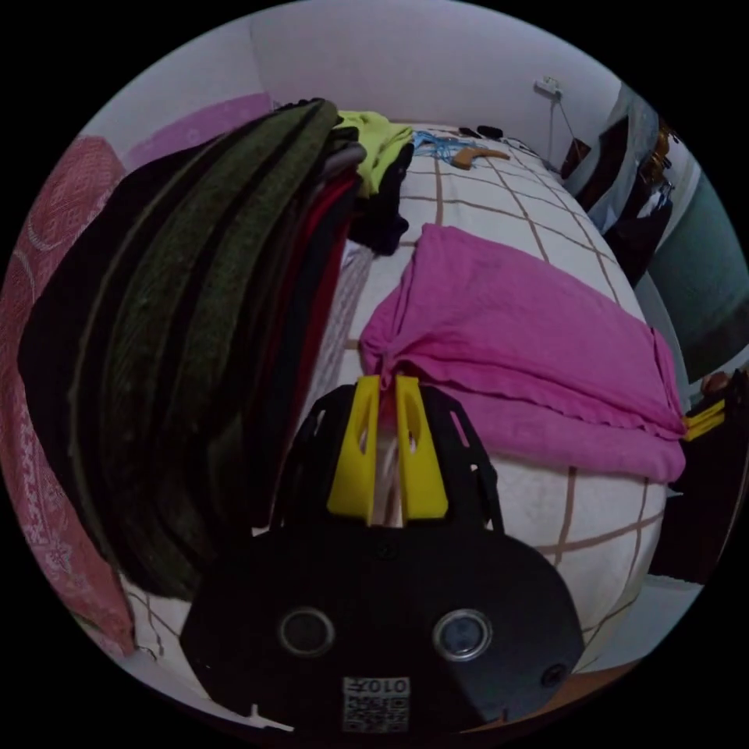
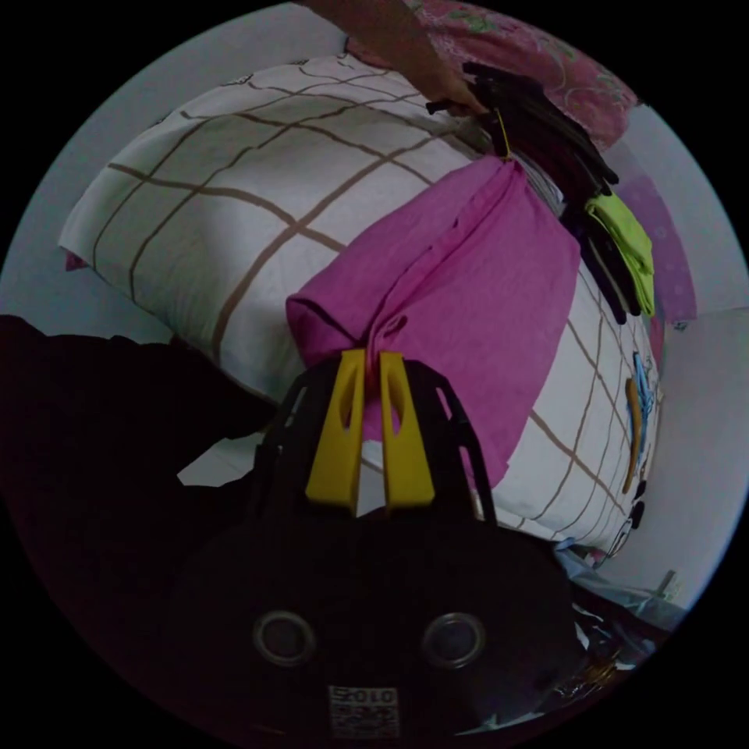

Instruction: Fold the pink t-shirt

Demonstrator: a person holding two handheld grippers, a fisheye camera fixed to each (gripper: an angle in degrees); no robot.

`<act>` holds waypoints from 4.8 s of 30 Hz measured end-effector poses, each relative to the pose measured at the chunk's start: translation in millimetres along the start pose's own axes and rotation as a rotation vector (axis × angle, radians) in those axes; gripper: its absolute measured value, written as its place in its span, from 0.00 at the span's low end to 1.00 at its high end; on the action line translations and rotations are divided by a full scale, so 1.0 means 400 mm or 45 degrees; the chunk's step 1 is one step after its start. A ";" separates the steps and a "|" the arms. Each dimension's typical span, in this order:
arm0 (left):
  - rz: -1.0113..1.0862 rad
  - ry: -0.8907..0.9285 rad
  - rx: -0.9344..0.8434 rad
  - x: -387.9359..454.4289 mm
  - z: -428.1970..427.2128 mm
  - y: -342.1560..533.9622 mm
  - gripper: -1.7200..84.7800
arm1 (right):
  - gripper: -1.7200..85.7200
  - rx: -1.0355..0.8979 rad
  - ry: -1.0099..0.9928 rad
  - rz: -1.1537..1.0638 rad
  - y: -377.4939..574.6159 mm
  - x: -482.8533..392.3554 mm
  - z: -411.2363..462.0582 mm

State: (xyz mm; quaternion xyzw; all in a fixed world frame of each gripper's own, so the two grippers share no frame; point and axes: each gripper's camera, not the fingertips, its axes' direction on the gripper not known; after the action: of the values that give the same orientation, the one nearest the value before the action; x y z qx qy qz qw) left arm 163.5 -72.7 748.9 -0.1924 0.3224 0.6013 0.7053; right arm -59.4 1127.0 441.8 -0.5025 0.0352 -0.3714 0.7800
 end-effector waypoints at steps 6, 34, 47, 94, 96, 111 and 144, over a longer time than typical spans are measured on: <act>-0.172 -0.012 0.117 -0.003 -0.043 0.091 0.06 | 0.08 0.030 -0.055 -0.029 -0.095 -0.049 -0.031; 0.339 0.189 -0.194 0.414 0.189 -0.040 0.02 | 0.04 0.175 -0.173 0.119 -0.352 0.158 0.016; 0.217 0.136 -0.013 0.455 0.181 -0.049 0.02 | 0.04 0.279 -0.160 -0.173 -0.324 0.182 -0.002; -1.229 0.512 0.109 0.830 0.394 0.721 0.16 | 0.13 0.012 -0.579 0.295 0.219 1.270 0.411; -1.364 0.549 0.155 0.855 0.418 0.768 0.17 | 0.13 -0.014 -0.620 0.296 0.219 1.308 0.446; -1.378 0.496 0.047 0.936 0.575 0.825 0.20 | 0.14 -0.118 -0.836 0.264 0.199 1.585 0.642; -1.340 0.760 0.123 0.896 0.575 0.904 0.08 | 0.06 -0.094 -1.097 0.266 0.123 2.076 0.653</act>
State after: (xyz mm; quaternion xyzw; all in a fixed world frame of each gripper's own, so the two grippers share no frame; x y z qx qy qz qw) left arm -112.1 411.8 710.0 -0.4539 0.3948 0.0766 0.7951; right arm 678.4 825.1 794.9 -0.6326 -0.2292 -0.0459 0.7383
